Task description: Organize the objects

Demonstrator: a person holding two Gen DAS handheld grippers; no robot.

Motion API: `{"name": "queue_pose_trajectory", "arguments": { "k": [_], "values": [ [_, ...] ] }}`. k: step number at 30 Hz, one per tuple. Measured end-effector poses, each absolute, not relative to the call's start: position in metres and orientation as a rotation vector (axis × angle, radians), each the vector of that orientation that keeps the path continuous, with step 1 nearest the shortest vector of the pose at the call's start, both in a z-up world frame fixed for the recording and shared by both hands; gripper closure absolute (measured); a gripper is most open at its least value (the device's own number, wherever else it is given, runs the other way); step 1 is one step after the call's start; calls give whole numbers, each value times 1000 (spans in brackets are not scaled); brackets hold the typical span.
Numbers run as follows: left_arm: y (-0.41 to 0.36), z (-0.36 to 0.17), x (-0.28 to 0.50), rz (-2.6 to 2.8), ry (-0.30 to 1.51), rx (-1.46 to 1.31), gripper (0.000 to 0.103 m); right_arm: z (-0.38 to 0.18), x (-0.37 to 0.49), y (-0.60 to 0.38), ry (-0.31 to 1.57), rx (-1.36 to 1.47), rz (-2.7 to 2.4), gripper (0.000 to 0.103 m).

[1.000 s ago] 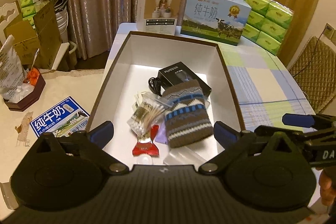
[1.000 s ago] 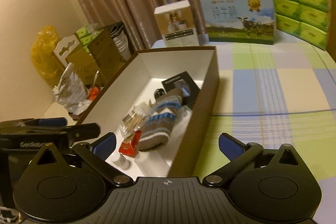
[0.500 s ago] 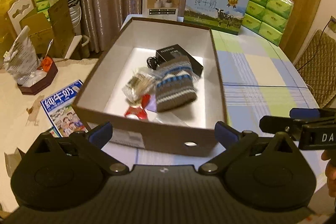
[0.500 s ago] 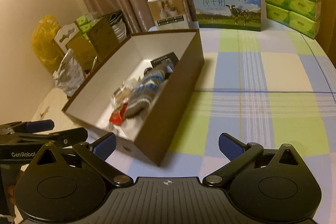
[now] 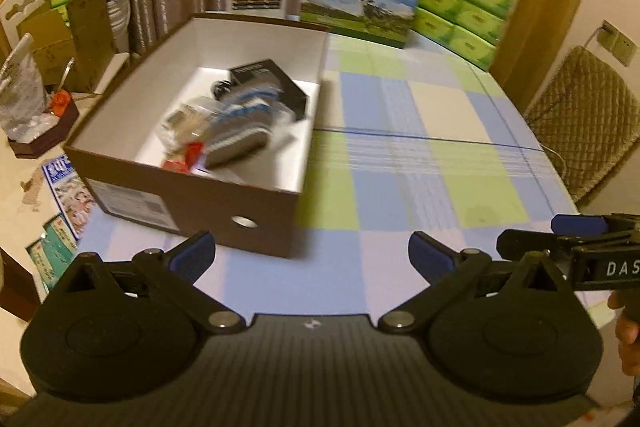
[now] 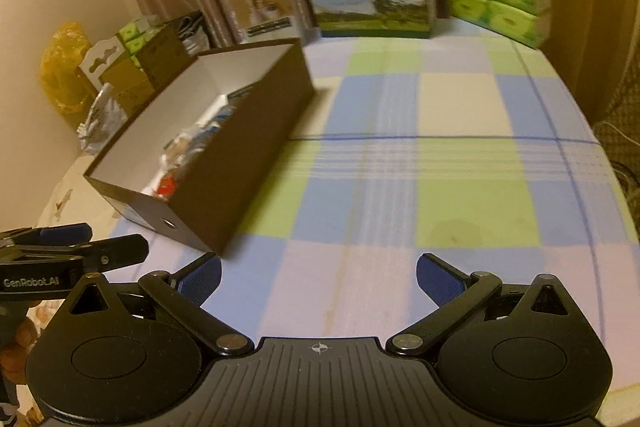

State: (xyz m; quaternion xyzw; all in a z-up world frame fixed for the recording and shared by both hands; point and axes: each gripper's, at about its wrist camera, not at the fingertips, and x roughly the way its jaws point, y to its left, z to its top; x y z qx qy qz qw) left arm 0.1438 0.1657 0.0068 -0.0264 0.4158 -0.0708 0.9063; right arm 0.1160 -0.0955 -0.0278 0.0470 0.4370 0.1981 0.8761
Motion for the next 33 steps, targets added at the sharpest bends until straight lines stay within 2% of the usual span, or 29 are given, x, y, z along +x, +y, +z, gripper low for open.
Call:
{"name": "queue_pose_trajectory", "arguments": {
  "k": [18, 33],
  "values": [
    [89, 10, 102, -186, 856, -43, 2, -23, 90, -177, 917, 50, 362, 2],
    [72, 6, 88, -173, 860, -33, 2, -24, 80, -194, 918, 40, 379, 2]
  ]
}}
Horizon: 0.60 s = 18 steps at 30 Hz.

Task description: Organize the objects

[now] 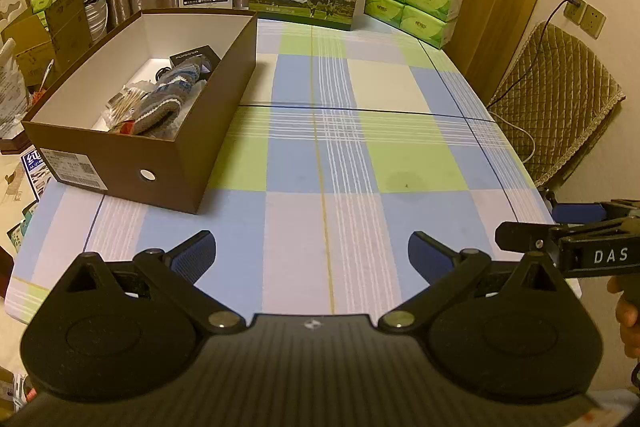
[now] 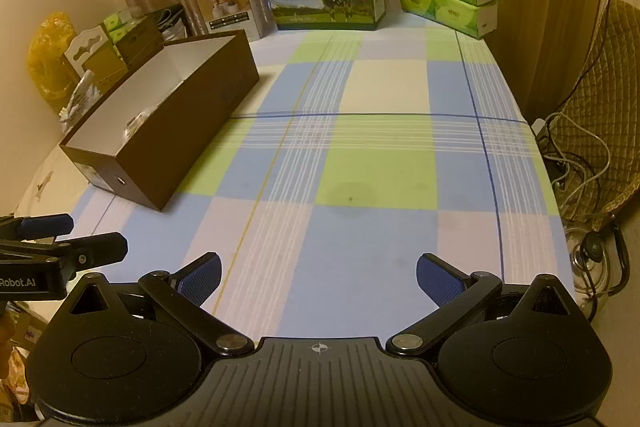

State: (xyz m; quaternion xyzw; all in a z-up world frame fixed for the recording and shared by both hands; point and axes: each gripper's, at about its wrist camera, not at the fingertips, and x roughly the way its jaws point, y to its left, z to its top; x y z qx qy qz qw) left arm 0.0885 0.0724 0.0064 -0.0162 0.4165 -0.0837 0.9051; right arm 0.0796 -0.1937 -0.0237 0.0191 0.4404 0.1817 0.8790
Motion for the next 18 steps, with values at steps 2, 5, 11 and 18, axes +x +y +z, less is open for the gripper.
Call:
{"name": "queue_pose_trajectory", "arguments": {
  "k": [2, 5, 11, 18],
  "values": [
    [71, 6, 88, -174, 861, -31, 2, -24, 80, -195, 921, 43, 378, 2],
    [69, 6, 87, -173, 862, -29, 2, -24, 79, -195, 922, 46, 378, 2],
    [68, 6, 88, -171, 863, -26, 2, -24, 80, -195, 922, 48, 375, 2],
    [69, 5, 89, -169, 867, -24, 2, -24, 81, -196, 921, 47, 376, 2]
  ]
}}
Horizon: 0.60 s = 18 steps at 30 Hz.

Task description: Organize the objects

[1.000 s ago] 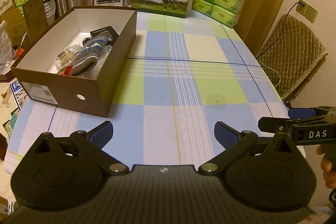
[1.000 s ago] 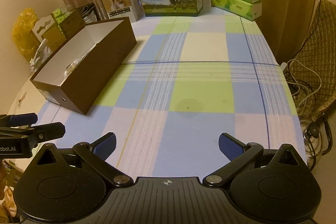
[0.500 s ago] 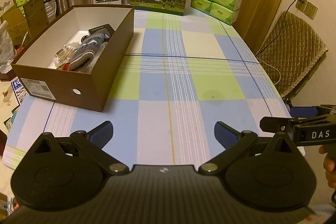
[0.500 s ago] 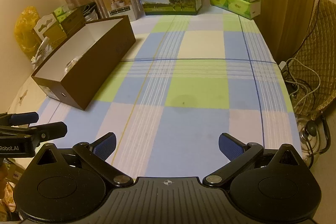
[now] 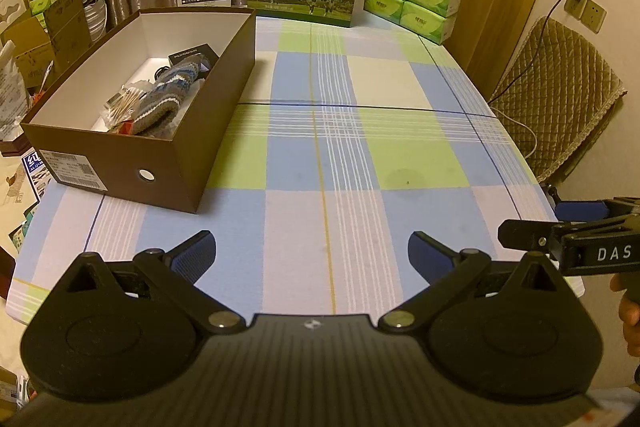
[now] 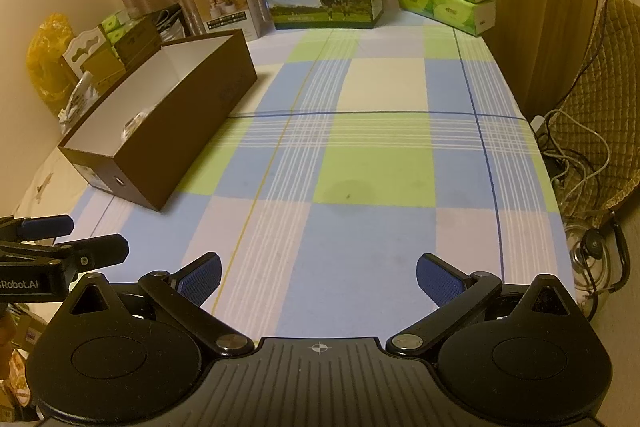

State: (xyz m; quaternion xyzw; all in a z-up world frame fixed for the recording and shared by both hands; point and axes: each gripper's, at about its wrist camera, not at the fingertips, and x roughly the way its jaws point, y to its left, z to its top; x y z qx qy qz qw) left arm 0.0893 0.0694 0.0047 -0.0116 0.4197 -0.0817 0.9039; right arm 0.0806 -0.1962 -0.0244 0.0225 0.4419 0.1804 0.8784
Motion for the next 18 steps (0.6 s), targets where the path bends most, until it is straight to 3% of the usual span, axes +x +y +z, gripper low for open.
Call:
{"name": "queue_pose_trajectory", "arguments": {
  "k": [18],
  "values": [
    [71, 2, 91, -164, 871, -28, 2, -25, 82, -195, 924, 44, 376, 2]
  ]
}}
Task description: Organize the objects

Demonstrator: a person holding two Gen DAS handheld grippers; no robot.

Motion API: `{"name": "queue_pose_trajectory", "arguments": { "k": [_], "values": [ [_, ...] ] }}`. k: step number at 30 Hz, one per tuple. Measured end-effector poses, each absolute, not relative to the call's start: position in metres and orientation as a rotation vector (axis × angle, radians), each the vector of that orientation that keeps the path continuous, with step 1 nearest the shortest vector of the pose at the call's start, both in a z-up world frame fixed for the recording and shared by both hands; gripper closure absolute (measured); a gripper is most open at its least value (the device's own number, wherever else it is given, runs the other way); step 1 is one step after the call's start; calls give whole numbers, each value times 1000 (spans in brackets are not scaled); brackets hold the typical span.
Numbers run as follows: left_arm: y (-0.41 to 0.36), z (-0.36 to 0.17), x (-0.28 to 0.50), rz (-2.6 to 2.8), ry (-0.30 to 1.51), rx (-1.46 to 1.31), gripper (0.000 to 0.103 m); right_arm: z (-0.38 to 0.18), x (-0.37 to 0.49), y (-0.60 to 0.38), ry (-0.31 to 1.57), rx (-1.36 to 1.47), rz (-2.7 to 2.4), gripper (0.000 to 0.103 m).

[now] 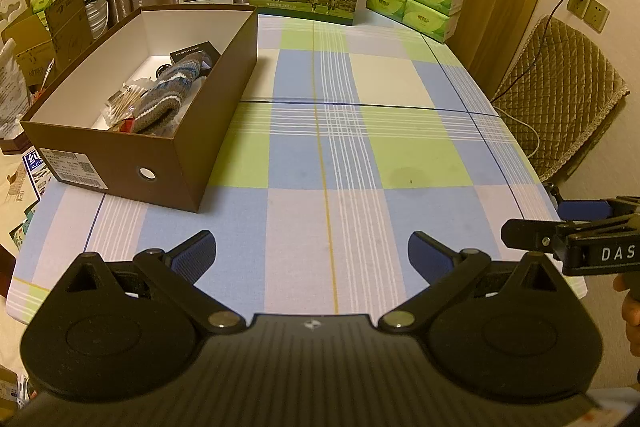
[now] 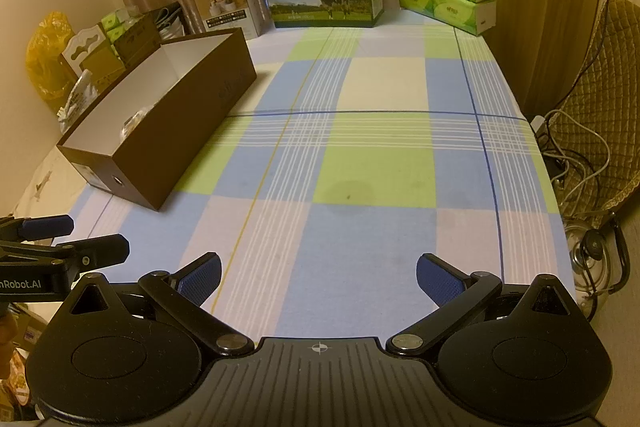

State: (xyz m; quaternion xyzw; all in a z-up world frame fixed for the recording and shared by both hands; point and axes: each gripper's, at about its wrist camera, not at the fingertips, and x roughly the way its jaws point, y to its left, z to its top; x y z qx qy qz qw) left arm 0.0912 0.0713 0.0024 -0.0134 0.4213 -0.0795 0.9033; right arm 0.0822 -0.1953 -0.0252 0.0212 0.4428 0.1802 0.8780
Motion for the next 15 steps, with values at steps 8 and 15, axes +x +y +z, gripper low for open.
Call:
{"name": "queue_pose_trajectory", "arguments": {
  "k": [8, 15],
  "values": [
    [73, 1, 93, -161, 869, -30, 2, -28, 85, -195, 927, 42, 378, 2],
    [73, 1, 96, -159, 864, -27, 2, -28, 86, -195, 929, 43, 379, 2]
  ]
}}
